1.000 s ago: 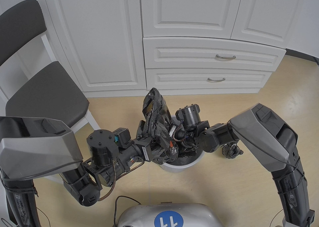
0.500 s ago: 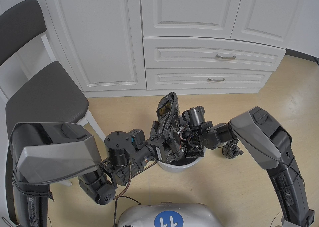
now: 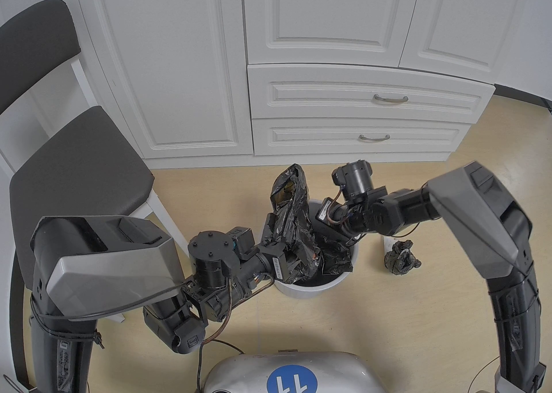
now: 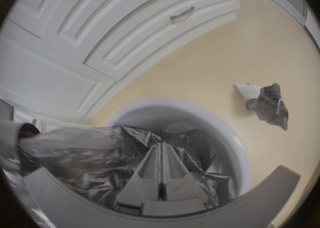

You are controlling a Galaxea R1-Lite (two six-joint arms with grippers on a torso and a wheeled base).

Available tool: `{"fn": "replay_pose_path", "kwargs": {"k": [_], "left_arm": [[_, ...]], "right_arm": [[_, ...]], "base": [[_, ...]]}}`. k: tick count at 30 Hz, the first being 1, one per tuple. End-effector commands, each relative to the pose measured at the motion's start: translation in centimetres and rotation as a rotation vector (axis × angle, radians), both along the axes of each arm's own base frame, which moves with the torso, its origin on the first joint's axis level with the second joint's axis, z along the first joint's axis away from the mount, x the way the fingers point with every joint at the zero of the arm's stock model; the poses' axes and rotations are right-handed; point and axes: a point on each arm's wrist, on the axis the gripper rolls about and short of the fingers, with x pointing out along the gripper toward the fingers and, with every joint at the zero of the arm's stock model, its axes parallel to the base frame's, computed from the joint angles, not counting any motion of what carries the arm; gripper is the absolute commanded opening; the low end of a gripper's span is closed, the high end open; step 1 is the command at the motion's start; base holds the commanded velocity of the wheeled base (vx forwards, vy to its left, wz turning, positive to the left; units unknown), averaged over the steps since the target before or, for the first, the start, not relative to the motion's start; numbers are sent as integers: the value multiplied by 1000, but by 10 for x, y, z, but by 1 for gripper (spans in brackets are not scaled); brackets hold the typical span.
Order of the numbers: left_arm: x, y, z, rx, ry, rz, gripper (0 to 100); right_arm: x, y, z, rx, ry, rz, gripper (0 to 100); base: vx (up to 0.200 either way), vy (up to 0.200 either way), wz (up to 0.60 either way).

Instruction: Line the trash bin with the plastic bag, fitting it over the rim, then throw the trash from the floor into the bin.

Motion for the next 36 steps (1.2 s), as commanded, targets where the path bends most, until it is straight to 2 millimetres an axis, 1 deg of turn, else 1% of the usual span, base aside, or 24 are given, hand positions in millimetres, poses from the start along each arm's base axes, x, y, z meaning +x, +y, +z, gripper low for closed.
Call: {"fn": "replay_pose_path", "kwargs": {"k": [1, 2, 3, 4, 5, 6, 7, 8, 9, 11, 13, 15, 17, 19, 20, 22, 23, 26, 31, 34, 36], "left_arm": [[0, 2, 0, 0, 1, 5, 0], [2, 1, -1, -2, -1, 5, 0], [2, 1, -1, -1, 0, 5, 0], [2, -2, -1, -3, -3, -1, 0], [2, -3, -1, -3, -3, -3, 0], [4, -7, 0, -9, -11, -6, 0], [6, -9, -2, -8, -10, -8, 0], [7, -10, -2, -8, -10, -9, 0], [11, -17, -5, -4, -4, -15, 0], [15, -24, -7, 10, 6, -23, 0], [20, -32, -10, 18, 11, -30, 0], [25, -43, -11, 18, 6, -42, 0], [30, -50, -8, 24, -8, -48, 0], [33, -53, -7, 34, -12, -49, 0], [38, -56, -9, 61, 6, -49, 0], [41, -59, -15, 87, 34, -46, 0], [42, -59, -17, 94, 43, -43, 0], [43, -60, -33, 132, 87, -43, 0], [41, -59, -48, 159, 121, -39, 0], [42, -59, -51, 164, 125, -30, 0], [44, -58, -43, 154, 113, -24, 0]], "right_arm": [[-17, -29, 73, 34, -45, 4, 0], [-25, -45, 95, 20, -55, 20, 0], [-26, -46, 97, 20, -58, 22, 0], [-35, -61, 118, 11, -93, 24, 0], [-37, -63, 122, 11, -99, 26, 0], [-49, -75, 141, 16, -133, 36, 0], [-55, -81, 149, 17, -147, 43, 0], [-57, -83, 151, 15, -151, 45, 0], [-68, -98, 162, -11, -176, 50, 0], [-75, -113, 168, -55, -200, 48, 0], [-76, -125, 170, -80, -222, 41, 0], [-75, -130, 171, -84, -250, 31, 0], [-77, -131, 168, -87, -253, 30, 0], [-78, -131, 167, -90, -255, 31, 0], [-79, -132, 167, -105, -264, 41, 0], [-81, -132, 164, -122, -259, 52, 0], [-81, -132, 164, -125, -260, 53, 0], [-82, -131, 159, -137, -244, 64, 0], [-83, -127, 149, -178, -224, 106, 0], [-84, -123, 143, -195, -211, 129, 0], [-88, -116, 140, -197, -201, 149, 0]], "base": [[0, 0, 0], [0, 0, 0], [0, 0, 0], [0, 0, 0], [0, 0, 0], [0, 0, 0], [0, 0, 0], [0, 0, 0], [0, 0, 0], [0, 0, 0], [0, 0, 0], [0, 0, 0], [0, 0, 0], [0, 0, 0], [0, 0, 0], [0, 0, 0], [0, 0, 0], [0, 0, 0], [0, 0, 0], [0, 0, 0], [0, 0, 0]]}}
